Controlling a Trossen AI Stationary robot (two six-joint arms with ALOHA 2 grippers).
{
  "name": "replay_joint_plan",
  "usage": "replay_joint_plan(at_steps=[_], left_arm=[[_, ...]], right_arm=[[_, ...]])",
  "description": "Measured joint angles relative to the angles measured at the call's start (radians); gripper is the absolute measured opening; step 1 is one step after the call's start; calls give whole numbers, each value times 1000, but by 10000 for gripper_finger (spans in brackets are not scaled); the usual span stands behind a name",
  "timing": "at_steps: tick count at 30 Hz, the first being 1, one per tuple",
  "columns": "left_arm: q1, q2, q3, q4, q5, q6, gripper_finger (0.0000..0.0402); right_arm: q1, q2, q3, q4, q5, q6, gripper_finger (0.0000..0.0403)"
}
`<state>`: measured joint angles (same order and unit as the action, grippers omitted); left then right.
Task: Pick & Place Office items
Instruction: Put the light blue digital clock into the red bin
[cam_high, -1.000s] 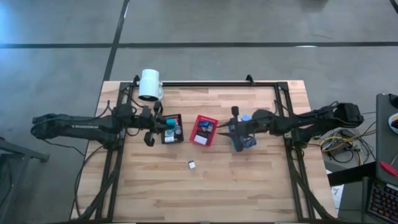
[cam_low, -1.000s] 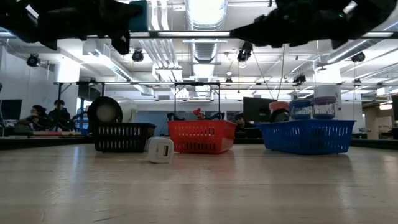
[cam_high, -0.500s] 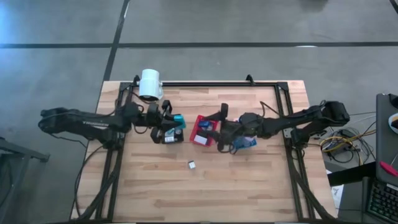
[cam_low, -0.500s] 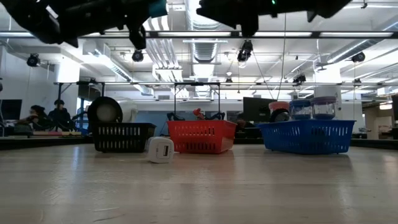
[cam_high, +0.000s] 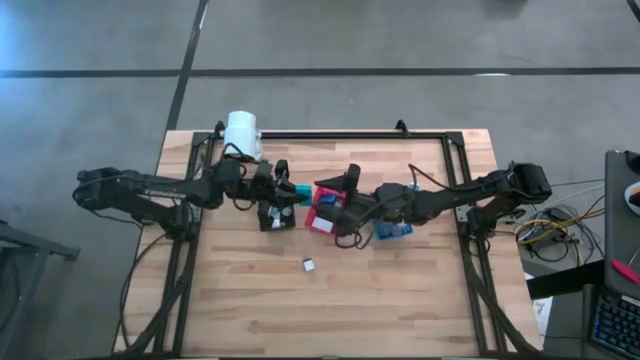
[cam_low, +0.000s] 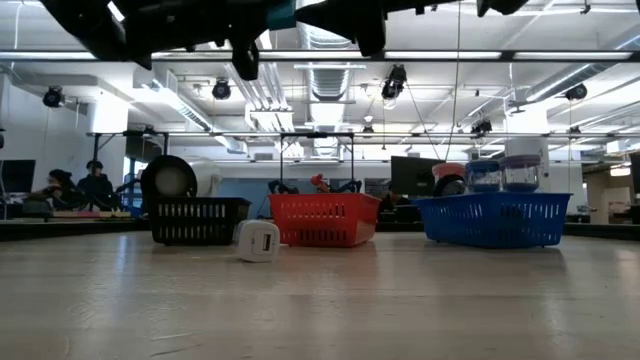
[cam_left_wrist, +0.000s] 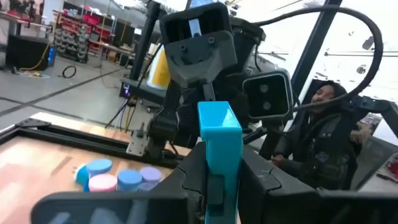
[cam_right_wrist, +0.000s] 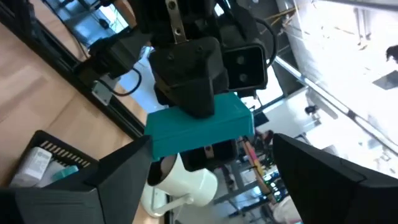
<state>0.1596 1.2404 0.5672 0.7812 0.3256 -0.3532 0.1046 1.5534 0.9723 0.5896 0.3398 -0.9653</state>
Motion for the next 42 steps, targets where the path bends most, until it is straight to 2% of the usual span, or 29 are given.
replay_joint_plan(at_steps=[7, 11, 18, 23, 31, 42], left_arm=[[-1, 13, 24, -32, 11, -2, 52], [-1, 13, 59, -108, 11, 15, 52], [1, 27, 128, -184, -10, 47, 52], [1, 27, 135, -186, -13, 47, 52], [-4, 29, 133, -191, -12, 46, 52], [-14, 34, 137, -193, -2, 47, 52]], right_arm=[[17, -2, -9, -9, -9, -84, 327], [29, 2, -16, -6, -12, -167, 327], [29, 6, -20, -11, -19, -149, 327], [31, 6, -16, -3, 64, -147, 327], [29, 0, 9, -6, 93, -152, 328], [27, 2, 13, -40, 124, -175, 363]])
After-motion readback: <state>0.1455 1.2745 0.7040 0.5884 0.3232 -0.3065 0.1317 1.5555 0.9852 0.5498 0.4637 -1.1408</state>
